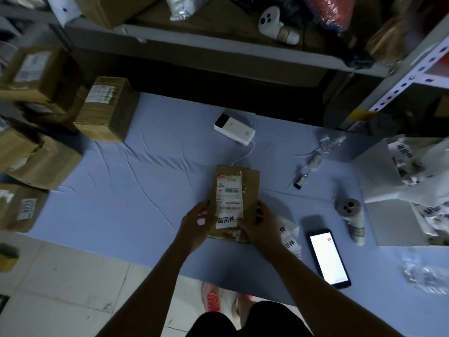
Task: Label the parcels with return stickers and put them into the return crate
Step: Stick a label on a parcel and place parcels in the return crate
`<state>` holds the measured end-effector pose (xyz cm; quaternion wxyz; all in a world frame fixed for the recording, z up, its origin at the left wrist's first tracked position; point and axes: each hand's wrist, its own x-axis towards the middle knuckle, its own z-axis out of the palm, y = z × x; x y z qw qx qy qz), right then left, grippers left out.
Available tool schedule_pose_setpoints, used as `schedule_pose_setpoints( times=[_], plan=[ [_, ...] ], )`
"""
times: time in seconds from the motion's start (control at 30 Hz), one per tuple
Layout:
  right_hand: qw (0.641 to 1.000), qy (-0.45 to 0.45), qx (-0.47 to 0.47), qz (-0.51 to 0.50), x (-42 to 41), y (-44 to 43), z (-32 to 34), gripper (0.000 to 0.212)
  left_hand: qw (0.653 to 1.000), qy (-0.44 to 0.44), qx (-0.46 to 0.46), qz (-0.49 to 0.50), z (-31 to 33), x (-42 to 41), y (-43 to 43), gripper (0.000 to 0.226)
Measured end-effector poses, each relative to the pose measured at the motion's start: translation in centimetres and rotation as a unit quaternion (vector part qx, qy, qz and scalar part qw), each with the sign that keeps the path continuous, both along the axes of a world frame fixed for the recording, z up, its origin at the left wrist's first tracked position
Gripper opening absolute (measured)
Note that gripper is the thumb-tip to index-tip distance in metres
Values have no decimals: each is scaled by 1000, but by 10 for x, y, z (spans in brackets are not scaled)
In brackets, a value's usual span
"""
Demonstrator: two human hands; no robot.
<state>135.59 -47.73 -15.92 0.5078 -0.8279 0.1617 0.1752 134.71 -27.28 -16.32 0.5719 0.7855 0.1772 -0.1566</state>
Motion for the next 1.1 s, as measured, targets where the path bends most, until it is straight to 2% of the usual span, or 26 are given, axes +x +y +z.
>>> schedule_pose_setpoints(
  times=[0.1, 0.23, 0.37, 0.57, 0.7, 0.87, 1.1],
  plan=[
    [1000, -11, 27, 9, 2, -2, 11, 46, 1000, -4, 2, 17, 7, -5, -7, 38],
    [996, -17, 43, 73, 10, 8, 30, 38, 998, -21, 29, 46, 29, -20, 4, 43],
    [989, -37, 53, 132, 10, 40, 45, 41, 994, -25, 53, 88, 48, -42, 34, 43],
    [986, -54, 62, 144, -21, 102, 68, 48, 988, -63, 57, 127, 76, -84, 79, 36],
    [980, -84, 65, 171, -52, 151, 80, 67, 982, -102, 43, 154, 94, -123, 122, 32],
    [973, -107, 64, 195, -118, 247, 99, 73, 971, -116, 36, 204, 109, -201, 207, 29],
    [962, -91, 89, 241, -192, 364, 119, 59, 957, -110, 50, 263, 135, -296, 318, 16]
  ],
)
